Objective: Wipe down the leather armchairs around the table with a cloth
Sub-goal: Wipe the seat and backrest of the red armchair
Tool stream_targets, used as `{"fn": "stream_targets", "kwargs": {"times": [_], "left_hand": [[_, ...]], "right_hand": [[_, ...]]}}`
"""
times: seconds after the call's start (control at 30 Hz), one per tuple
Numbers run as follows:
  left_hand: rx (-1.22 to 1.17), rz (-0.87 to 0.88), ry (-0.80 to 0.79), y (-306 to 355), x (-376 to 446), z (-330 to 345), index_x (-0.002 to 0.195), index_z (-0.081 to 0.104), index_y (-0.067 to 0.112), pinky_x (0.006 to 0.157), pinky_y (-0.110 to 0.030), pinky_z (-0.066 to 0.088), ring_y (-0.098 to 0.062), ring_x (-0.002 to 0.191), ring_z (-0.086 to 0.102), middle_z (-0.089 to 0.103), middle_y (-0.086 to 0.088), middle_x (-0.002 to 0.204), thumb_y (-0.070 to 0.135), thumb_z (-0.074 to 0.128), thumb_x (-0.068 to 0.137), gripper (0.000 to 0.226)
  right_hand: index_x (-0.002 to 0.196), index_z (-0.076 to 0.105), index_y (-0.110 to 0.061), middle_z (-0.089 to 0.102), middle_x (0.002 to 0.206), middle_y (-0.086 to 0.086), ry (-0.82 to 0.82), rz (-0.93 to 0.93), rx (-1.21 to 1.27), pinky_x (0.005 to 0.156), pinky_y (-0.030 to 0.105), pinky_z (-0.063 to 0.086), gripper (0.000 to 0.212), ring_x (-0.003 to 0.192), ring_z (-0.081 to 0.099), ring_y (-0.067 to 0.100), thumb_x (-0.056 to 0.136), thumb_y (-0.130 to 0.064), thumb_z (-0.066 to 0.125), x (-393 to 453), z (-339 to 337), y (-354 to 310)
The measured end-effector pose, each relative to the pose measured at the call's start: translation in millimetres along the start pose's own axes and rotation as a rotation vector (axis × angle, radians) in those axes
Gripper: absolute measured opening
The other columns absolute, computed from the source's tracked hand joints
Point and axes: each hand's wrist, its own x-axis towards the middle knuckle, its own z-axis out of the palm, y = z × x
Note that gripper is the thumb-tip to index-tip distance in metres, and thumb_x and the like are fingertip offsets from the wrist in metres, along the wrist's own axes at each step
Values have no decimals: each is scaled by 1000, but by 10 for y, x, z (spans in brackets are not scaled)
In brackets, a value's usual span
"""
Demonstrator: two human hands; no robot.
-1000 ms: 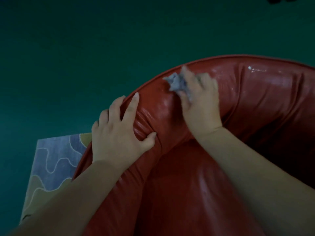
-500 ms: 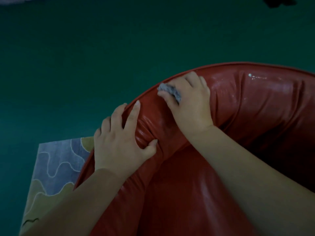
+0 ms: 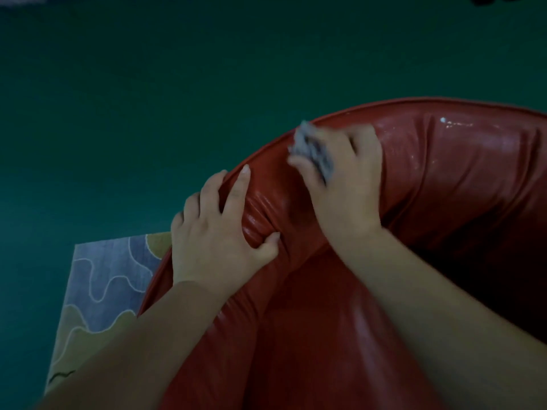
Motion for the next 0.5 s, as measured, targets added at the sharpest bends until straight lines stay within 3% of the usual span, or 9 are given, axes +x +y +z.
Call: {"fn": "stream_targets", "kwargs": {"times": [0.07,0.13,0.3,0.5], "left_hand": [[-4,2,3,-1,-2,6,148,26,31,91,-46,40,-31,117,45,36,-4,146,72,54,63,99],[-6,5,4,-6,-8,10,148,27,31,92,-46,40,-31,117,45,36,-4,146,72,53,63,99],[0,4,8,-1,-5,-1,149,24,30,92,-46,40,-31,119,44,35,-4,146,73,52,63,100],[-9,3,19,-8,-6,13,148,26,31,90,-46,40,-31,117,46,36,-4,145,72,51,63,99]], "right_hand": [[107,70,-20,54,96,11,-16,-10,-95,75,39,45,43,87,51,29,86,-53,53,222,109,-69],[108,71,-21,53,93,10,-43,-54,-155,71,38,43,39,84,50,29,91,-47,48,104,158,-60],[119,67,-17,51,89,8,-99,-20,-45,71,43,45,33,79,48,24,95,-34,52,-663,-55,149],[120,66,-17,53,90,11,34,-61,-63,74,39,45,38,81,50,27,88,-36,56,50,1,45]]}}
